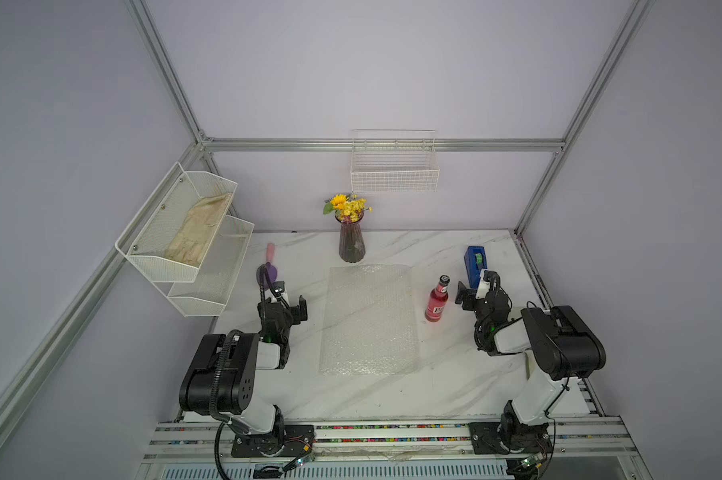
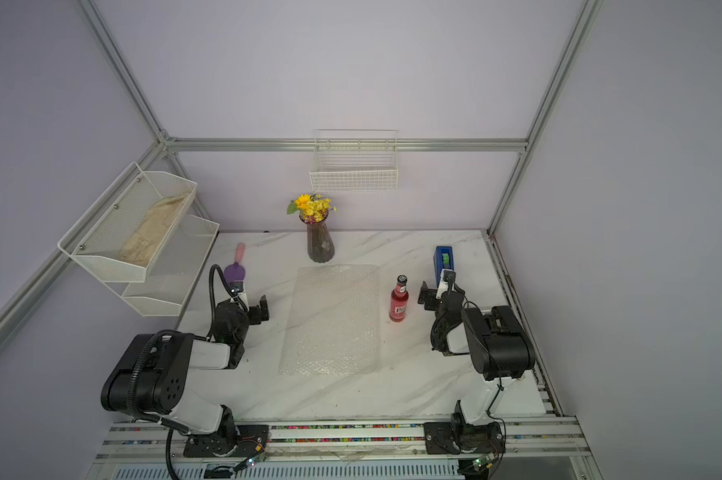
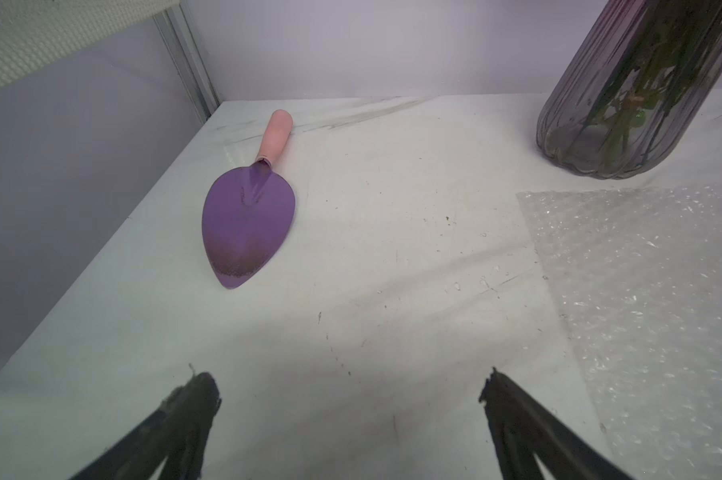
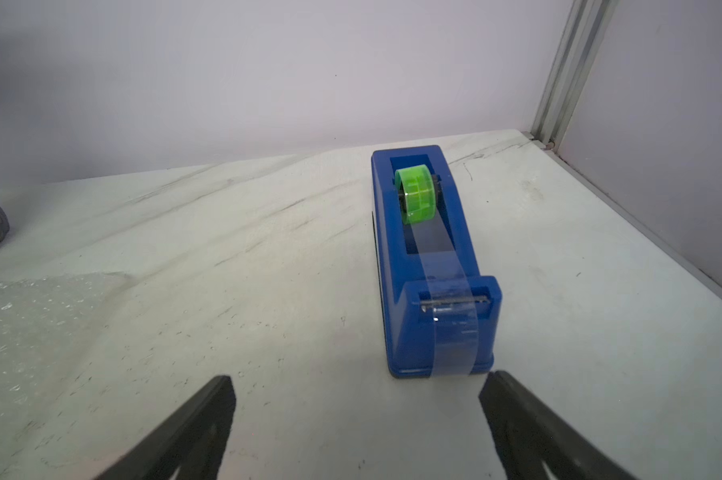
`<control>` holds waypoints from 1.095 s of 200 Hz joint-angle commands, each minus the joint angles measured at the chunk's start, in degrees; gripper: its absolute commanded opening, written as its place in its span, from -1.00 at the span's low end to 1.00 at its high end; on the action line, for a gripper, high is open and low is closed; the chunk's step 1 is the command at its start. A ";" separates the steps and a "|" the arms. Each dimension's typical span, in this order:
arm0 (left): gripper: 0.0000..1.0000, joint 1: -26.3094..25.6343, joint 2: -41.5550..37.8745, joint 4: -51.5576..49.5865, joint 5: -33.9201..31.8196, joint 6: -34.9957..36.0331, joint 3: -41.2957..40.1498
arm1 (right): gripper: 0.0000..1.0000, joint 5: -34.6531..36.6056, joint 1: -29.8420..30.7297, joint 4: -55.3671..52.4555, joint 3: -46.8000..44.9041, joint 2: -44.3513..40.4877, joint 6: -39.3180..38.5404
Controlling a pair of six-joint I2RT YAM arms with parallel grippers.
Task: Wrap wine bottles in bubble wrap
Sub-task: Pick up the wine bottle from the center of the board.
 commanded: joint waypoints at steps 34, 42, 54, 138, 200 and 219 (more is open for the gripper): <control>1.00 0.10 0.50 3.74 -0.05 0.27 2.27 | 0.94 0.71 -0.41 2.81 0.57 0.37 -1.07; 1.00 0.12 0.45 3.76 -0.11 0.27 2.23 | 0.94 0.71 -0.41 2.83 0.61 0.37 -1.12; 1.00 0.10 0.48 3.77 -0.10 0.27 2.26 | 0.94 0.67 -0.41 2.86 0.56 0.38 -1.14; 1.00 0.15 0.45 3.70 -0.09 0.29 2.31 | 0.95 0.67 -0.37 2.80 0.71 0.46 -1.14; 1.00 0.03 -11.60 -9.62 1.94 1.55 5.21 | 0.94 2.11 -0.41 -13.60 4.21 -15.70 1.05; 1.00 0.02 -20.03 -20.94 3.65 -3.15 9.74 | 0.94 0.06 -0.41 -21.41 6.53 -26.60 3.36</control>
